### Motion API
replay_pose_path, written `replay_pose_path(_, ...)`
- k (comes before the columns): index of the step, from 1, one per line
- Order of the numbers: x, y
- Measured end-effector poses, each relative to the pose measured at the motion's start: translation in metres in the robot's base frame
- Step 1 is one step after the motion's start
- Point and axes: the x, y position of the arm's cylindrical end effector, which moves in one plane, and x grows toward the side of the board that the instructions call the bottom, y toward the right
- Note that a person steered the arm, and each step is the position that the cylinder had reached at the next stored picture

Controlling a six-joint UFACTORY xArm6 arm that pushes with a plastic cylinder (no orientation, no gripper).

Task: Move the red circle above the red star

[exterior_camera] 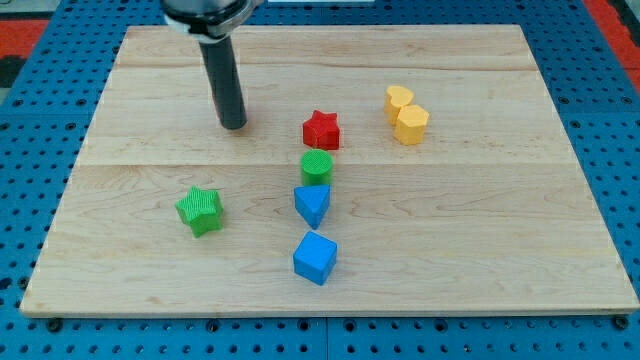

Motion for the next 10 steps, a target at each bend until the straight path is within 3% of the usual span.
replay_pose_path(1,-0.007,-0.045)
replay_pose_path(2,-0.038,-0.043)
replay_pose_path(3,-0.043,-0.001)
replay_pose_path(4,-0.076,-0.035)
replay_pose_path(5,-0.087,-0.002)
replay_pose_path(6,-0.071,0.061)
replay_pose_path(8,-0.051,0.073)
replay_pose_path(9,-0.057,0.0)
replay_pose_path(10,0.034,-0.076)
